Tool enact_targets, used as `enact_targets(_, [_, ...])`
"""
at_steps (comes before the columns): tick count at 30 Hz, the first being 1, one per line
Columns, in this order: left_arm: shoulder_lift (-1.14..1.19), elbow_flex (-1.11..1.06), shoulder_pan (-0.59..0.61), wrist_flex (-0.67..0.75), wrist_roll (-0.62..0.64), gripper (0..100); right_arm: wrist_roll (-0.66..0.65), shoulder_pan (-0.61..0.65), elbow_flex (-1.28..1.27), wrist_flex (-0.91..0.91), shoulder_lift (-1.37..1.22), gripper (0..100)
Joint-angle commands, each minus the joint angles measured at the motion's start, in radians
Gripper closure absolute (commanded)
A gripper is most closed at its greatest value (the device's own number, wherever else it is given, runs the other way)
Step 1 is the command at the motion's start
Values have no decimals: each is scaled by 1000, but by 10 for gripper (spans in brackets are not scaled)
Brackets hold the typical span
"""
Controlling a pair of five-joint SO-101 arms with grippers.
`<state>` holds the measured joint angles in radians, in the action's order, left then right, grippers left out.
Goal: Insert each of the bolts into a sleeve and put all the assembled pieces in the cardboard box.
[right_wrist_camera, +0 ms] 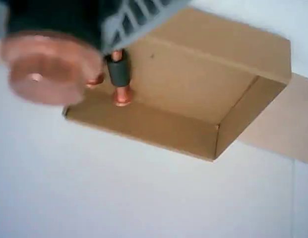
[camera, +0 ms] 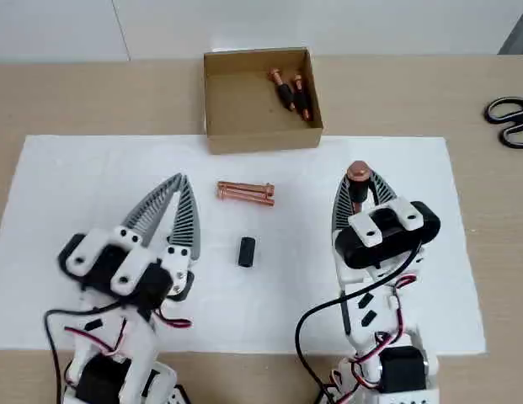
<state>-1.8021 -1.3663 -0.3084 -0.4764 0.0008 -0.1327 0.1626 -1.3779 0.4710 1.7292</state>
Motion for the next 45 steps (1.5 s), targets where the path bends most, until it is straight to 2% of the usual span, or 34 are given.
enact_targets(1, [-11,-2,3,2,-11,994,-14,2,176,4,-114,992])
enact_targets(11, [-11,-2,3,2,-11,994,41,4,499,-16,-733,991])
enact_targets(18, [-11,-2,5,0,-12,994,40,24,712,-196,-1176,991])
enact_targets(23, [-6,2,14,-6,-11,994,40,81,1002,-133,-1523,991])
enact_targets(32, [-8,2,150,-86,-11,994,37,101,1677,-28,-2163,991])
enact_targets(40, [-8,1,164,-91,-11,994,-130,140,2239,88,-2617,991])
enact_targets(45, [-8,1,164,-91,-11,994,-158,173,2499,171,-2796,988])
